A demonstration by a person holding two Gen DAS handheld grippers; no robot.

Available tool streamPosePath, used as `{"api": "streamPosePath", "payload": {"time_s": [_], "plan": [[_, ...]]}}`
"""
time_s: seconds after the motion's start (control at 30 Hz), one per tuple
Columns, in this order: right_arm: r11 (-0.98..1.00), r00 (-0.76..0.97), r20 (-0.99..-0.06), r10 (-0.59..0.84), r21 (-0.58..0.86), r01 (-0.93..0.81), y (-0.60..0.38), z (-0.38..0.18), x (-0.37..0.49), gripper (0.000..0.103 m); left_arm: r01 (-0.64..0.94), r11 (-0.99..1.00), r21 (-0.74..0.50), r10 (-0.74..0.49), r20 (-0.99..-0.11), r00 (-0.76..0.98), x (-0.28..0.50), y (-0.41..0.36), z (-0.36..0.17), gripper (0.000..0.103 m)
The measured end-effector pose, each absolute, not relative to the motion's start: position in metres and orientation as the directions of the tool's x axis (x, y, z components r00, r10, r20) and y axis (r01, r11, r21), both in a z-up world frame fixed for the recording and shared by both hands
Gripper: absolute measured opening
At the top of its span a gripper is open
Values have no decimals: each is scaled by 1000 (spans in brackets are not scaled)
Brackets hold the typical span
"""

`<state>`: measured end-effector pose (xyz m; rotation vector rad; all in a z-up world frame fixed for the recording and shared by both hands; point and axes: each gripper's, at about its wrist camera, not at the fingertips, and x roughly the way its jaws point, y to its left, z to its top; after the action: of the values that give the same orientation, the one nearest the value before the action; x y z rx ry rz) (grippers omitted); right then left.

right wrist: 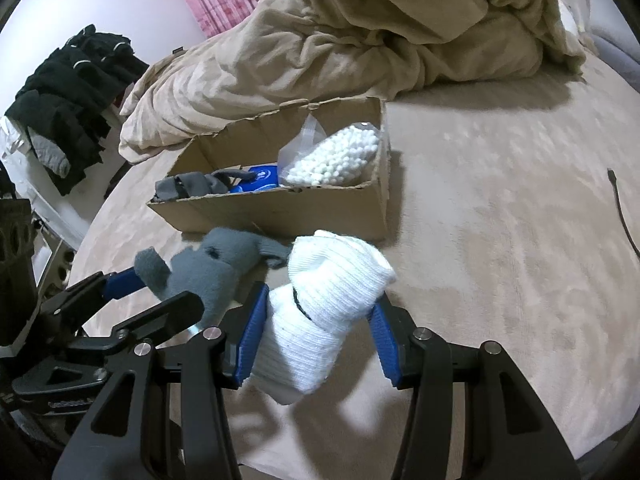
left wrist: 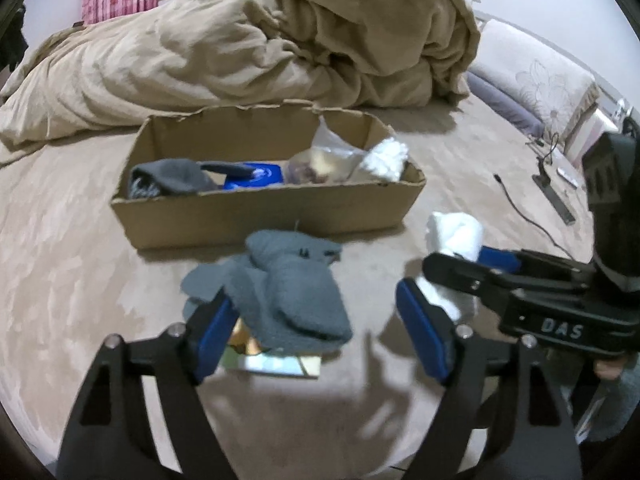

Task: Organize objects
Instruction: 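Carry the glove and white socks into the box and release both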

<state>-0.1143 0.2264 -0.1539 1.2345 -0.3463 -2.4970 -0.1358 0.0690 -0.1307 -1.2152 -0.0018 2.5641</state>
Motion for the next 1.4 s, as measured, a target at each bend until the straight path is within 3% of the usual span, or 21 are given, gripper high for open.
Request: {"api": "streamPosePath", "payload": {"time_s": [0.1, 0.17, 0.23, 0.3, 1.0, 1.4], "plan": [[-915, -570, -721, -395, 364, 174, 232, -156, -116, 52, -259, -964, -66, 211, -783, -585, -148, 74, -146, 77], [-915, -572, -719, -395, 366, 172, 234, -156, -116, 52, -234, -971, -52, 181, -801, -571, -155, 70, -156, 57], [-914, -574, -716, -397, 368, 173, 235, -155, -115, 52, -225, -971, -84, 201, -799, -566, -156, 64, -158, 47], [-913, -578, -712, -398, 368, 176, 236, -153, -114, 52, -226, -969, -95, 212, -791, -574, -152, 60, -150, 44], [-895, -663, -602, -444, 334, 296, 213, -61, -98, 52, -223, -947, -229, 319, -638, -701, -113, 4, -36, 45], [-896, -692, -570, -444, 287, 338, 197, -35, -132, 52, -207, -955, -214, 296, -591, -750, -148, -13, -16, 45]]}}
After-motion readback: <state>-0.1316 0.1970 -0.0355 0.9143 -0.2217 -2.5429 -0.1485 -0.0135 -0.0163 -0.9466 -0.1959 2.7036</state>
